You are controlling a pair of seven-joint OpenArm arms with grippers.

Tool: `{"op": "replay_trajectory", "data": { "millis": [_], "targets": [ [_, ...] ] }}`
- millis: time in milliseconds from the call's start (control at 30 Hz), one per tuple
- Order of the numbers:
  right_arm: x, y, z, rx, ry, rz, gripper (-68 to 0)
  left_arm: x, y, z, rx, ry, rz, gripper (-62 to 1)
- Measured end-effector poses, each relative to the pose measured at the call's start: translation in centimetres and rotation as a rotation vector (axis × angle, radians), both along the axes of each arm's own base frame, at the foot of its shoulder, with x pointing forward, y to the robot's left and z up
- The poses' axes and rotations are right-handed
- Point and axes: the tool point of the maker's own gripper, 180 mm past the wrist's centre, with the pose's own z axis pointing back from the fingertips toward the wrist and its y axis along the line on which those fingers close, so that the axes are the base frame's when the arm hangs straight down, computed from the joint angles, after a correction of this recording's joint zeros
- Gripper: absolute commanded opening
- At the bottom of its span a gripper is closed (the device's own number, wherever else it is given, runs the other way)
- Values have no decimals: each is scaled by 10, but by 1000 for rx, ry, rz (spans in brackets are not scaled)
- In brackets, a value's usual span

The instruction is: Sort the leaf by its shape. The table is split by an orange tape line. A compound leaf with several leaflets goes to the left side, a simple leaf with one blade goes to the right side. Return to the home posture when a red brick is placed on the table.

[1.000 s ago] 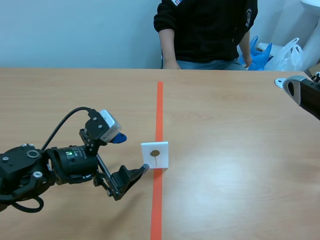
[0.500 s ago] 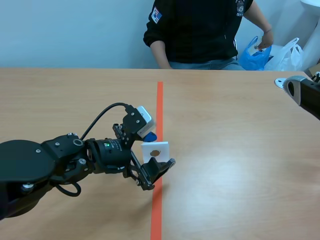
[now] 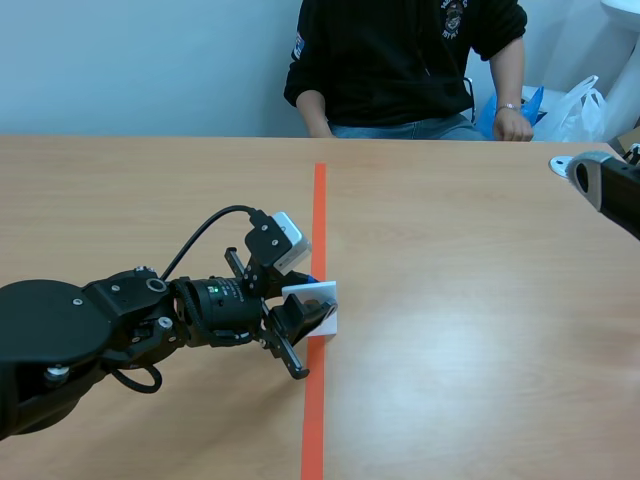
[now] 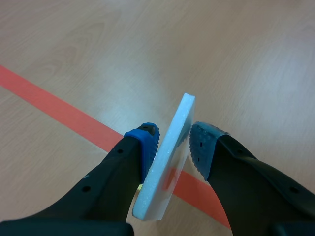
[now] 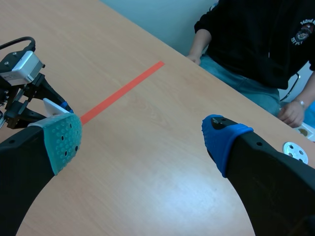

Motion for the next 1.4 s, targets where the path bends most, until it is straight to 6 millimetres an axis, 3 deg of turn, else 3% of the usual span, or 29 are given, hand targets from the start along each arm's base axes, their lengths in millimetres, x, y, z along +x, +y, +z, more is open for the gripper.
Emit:
{"op": "replay_trajectory", "data": {
  "millis": [133,233,300,700,867,1000,1200,1400],
  "targets": [
    [0,0,0,0,0,0,-175,0,0,0,0,0,0,-424],
    [0,0,0,0,0,0,-175,0,1,1,-9,-3,-4,-519],
    [0,0,0,0,0,0,-175,0,3,1,-5,-5,-3,-546],
    [0,0,0,0,0,0,-175,0,8,1,-7,-10,0,-548],
    [0,0,0,0,0,0,-175,2,21,2,-22,-2,38,-548],
    [0,0,0,0,0,0,-175,21,53,14,-76,-3,166,-548],
    [0,0,0,0,0,0,-175,54,129,31,-112,-53,434,-548],
    [0,0,0,0,0,0,-175,58,203,29,-43,-96,628,-548]
  ]
}}
